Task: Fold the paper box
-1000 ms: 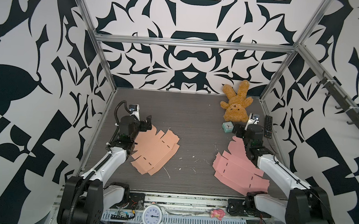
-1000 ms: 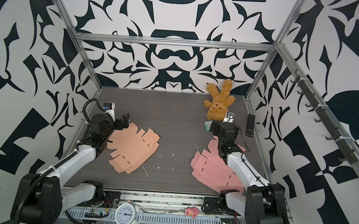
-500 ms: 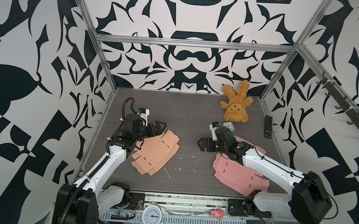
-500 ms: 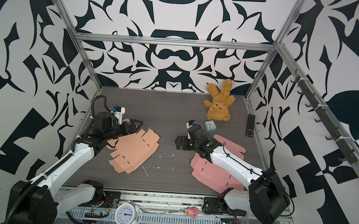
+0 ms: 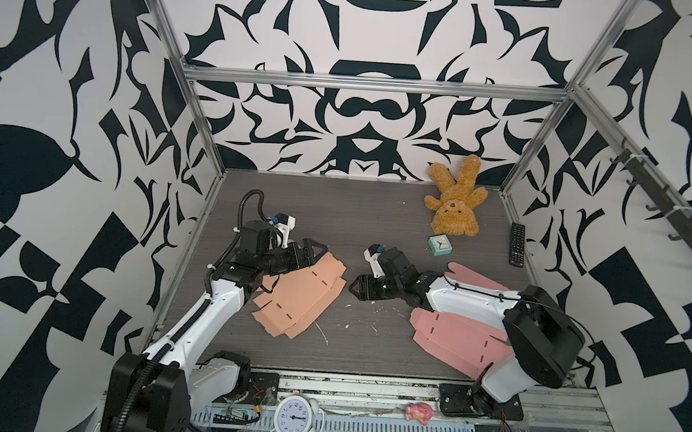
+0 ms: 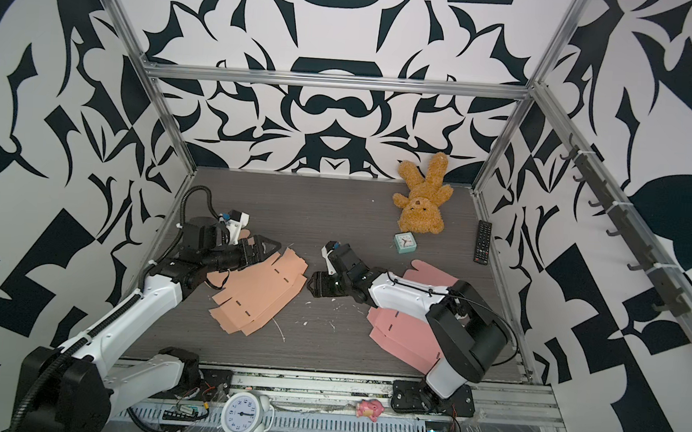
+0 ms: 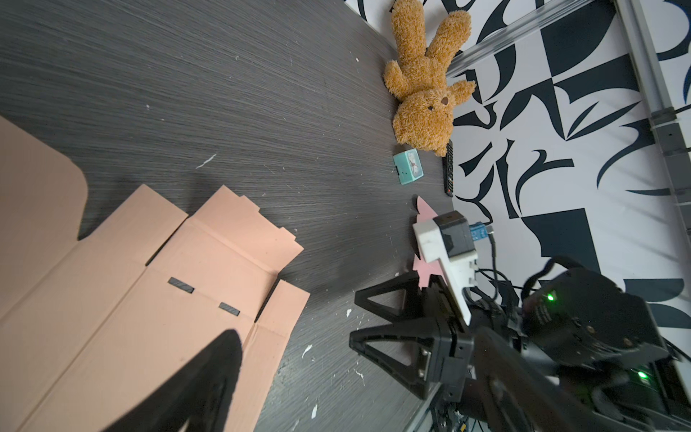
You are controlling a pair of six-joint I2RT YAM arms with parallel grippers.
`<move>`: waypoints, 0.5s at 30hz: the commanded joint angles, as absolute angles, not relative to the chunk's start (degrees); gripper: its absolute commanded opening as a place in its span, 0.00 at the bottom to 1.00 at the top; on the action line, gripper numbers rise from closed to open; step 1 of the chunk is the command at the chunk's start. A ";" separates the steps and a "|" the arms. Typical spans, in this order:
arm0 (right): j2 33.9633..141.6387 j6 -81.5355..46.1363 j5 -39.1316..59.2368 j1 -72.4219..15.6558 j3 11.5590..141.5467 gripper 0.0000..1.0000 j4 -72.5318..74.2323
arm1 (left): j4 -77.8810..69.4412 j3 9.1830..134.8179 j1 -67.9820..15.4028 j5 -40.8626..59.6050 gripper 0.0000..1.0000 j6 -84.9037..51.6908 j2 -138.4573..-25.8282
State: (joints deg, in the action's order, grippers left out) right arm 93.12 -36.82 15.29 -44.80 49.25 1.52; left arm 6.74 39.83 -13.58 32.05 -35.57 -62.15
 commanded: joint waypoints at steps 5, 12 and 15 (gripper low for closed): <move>97.12 -39.58 18.78 -45.35 52.64 0.57 10.05 | 6.77 41.75 -13.71 37.02 0.99 -35.68 -59.38; 102.10 -41.04 20.32 -45.31 54.87 0.52 13.32 | 6.68 41.64 -13.71 38.07 0.99 -35.24 -57.15; 103.42 -41.22 20.04 -45.39 55.23 0.50 14.39 | 5.90 41.31 -13.71 39.14 0.99 -35.37 -56.65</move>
State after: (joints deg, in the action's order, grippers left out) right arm 103.44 -40.38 19.33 -45.10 53.21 11.25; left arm 6.63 39.86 -13.58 37.04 -35.59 -57.76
